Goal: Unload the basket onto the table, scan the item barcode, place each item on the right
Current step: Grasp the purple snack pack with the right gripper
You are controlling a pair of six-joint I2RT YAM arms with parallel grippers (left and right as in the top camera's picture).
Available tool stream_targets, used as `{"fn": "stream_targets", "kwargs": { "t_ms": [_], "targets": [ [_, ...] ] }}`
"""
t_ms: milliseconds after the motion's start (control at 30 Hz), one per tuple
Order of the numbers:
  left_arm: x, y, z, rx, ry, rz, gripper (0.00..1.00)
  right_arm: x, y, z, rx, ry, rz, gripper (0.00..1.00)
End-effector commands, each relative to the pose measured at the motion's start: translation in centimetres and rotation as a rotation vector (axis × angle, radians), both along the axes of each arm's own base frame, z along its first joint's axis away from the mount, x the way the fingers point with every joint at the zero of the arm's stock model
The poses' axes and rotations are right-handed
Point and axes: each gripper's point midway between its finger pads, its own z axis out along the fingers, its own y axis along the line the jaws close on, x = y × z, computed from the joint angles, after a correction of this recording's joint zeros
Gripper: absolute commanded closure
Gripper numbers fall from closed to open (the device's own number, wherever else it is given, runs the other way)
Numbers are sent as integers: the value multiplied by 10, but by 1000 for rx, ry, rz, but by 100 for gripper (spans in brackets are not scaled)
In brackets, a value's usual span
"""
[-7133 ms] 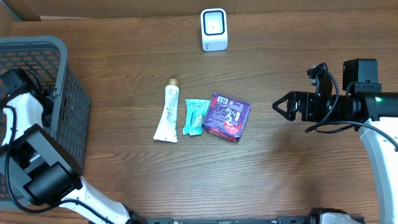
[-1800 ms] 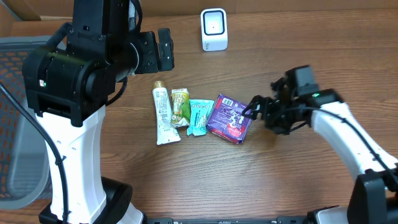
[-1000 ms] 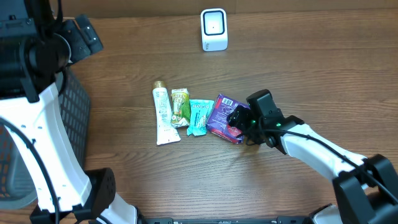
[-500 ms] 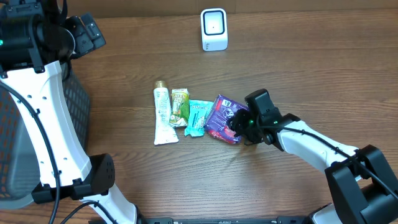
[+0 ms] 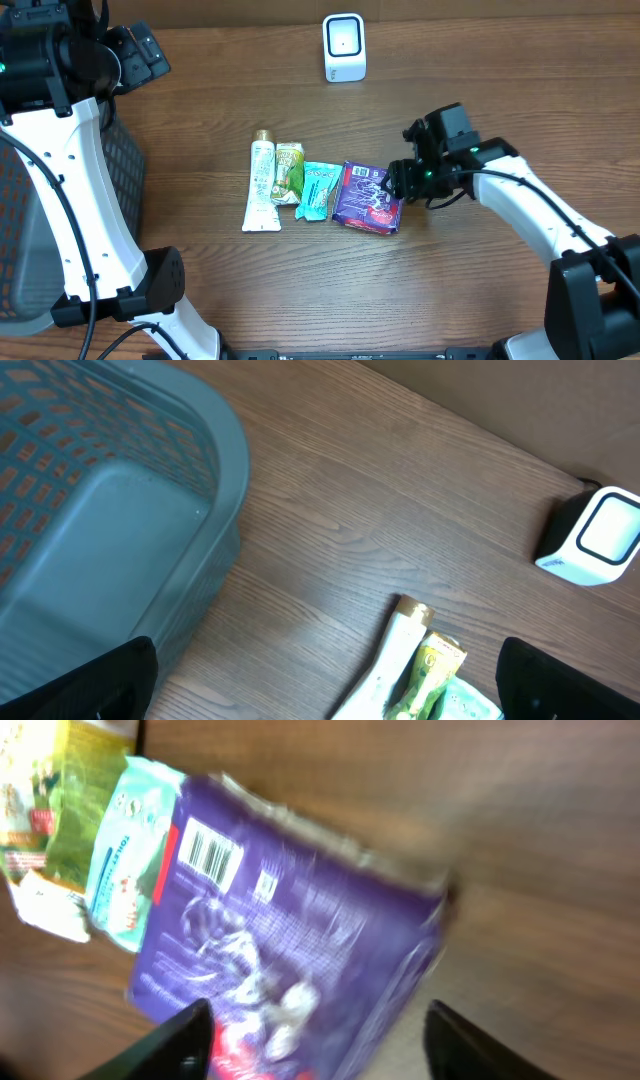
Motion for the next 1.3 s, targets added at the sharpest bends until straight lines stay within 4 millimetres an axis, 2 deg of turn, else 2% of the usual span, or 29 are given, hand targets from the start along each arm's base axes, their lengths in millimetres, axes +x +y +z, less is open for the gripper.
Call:
{"fn": "stream_targets", "kwargs": {
  "t_ms": [0, 67, 167, 233, 300, 400, 533, 667, 733, 833, 1000, 1267],
  "targets": [
    [1, 0, -2, -18, 2, 13, 0, 22, -16, 7, -64, -150, 134, 23],
    [1, 0, -2, -18, 2, 13, 1, 24, -12, 14, 26, -126, 93, 16],
    [1, 0, -2, -18, 2, 13, 0, 18, -3, 23, 176, -12, -26, 11],
    [1, 0, -2, -18, 2, 13, 0, 7, 0, 23, 239, 141, -173, 1],
    [1, 0, -2, -18, 2, 13, 0, -10, 2, 18, 254, 294, -283, 0],
    [1, 0, -2, -18, 2, 13, 0, -47, 14, 10, 225, 437, -265, 0],
    [1, 0, -2, -18, 2, 14, 1, -86, 29, -3, 141, 502, -159, 0],
    [1, 0, -2, -18, 2, 14, 0, -103, 35, -17, 17, 470, -99, 5],
    [1, 0, -2, -17, 2, 14, 1, -104, 29, -26, -81, 429, -107, 5],
    [1, 0, -2, -18, 2, 14, 0, -94, 12, -40, -232, 351, -159, 5],
    [1, 0, -2, -18, 2, 14, 0, -80, -11, -58, -372, 286, -196, 4],
    [1, 0, -2, -18, 2, 14, 0, -48, -56, -64, -528, 171, -293, 1]
  ]
}}
